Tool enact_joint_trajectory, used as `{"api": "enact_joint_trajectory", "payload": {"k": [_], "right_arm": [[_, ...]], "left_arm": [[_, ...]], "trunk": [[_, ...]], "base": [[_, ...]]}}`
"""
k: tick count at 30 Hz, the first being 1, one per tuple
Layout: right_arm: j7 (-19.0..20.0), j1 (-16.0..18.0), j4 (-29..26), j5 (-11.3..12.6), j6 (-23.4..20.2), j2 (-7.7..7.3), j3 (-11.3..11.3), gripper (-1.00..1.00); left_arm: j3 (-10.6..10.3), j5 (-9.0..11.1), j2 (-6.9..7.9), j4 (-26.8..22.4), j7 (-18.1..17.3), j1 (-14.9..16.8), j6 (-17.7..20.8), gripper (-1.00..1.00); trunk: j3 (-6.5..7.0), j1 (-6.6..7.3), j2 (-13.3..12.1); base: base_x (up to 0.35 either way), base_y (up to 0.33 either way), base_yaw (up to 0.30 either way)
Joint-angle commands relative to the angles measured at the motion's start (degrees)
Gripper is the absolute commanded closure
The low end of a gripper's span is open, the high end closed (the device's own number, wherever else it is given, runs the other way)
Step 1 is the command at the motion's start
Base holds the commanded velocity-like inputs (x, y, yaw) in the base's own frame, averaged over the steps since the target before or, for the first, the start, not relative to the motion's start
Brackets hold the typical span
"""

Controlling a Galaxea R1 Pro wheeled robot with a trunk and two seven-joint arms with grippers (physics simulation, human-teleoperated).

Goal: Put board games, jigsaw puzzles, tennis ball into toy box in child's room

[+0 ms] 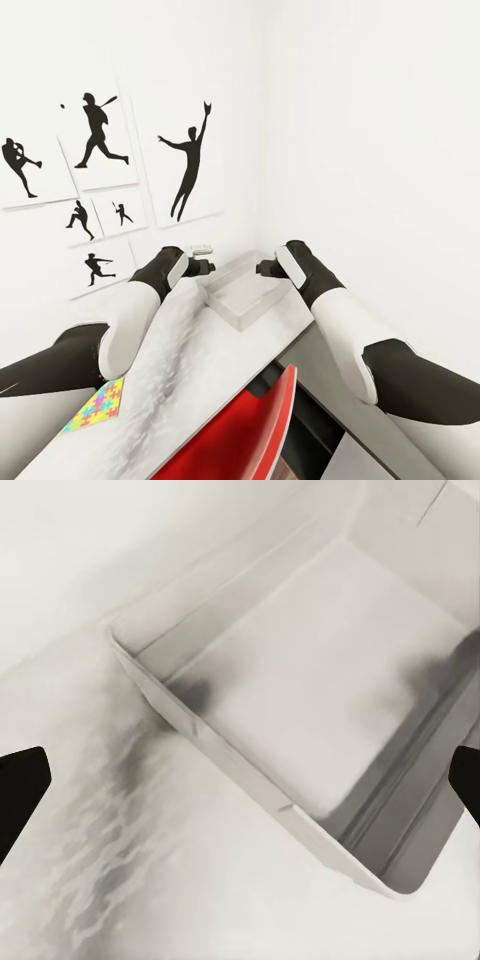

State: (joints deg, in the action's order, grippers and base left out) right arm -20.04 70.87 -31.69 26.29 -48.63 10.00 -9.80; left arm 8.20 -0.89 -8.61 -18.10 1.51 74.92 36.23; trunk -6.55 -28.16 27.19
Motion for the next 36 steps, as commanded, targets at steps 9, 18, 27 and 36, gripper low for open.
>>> {"api": "enact_joint_trajectory", "payload": {"k": [9,18,27,36], "right_arm": [[-0.52,0.06,-0.04,0.52,0.08,0.0,-0.36,-1.0],[-0.27,0.39,-0.38,0.85,1.89,0.0,-1.4,-1.0],[-0.49,-0.07,-0.03,1.82,3.42,0.0,-0.92,-1.0],[-1.38,-0.28,1.43,2.0,3.47,0.0,-2.69,-1.0]], "left_arm": [[0.48,-0.07,-0.18,-0.06,0.16,-0.04,-0.18,-1.0],[0.8,0.26,0.1,-0.4,0.49,-0.92,0.17,-1.0],[-0.51,0.52,-0.24,-0.65,0.62,-0.86,-0.18,-1.0],[-1.06,-2.22,-1.21,2.24,0.33,-0.82,-3.07,-1.0]], "trunk": [[-1.74,-2.01,3.75],[-3.18,-3.76,6.94],[-3.18,-3.76,6.94],[-3.18,-3.76,6.94]], "base": [[0.0,0.0,0.0],[0.0,0.0,0.0],[0.0,0.0,0.0],[0.0,0.0,0.0]]}}
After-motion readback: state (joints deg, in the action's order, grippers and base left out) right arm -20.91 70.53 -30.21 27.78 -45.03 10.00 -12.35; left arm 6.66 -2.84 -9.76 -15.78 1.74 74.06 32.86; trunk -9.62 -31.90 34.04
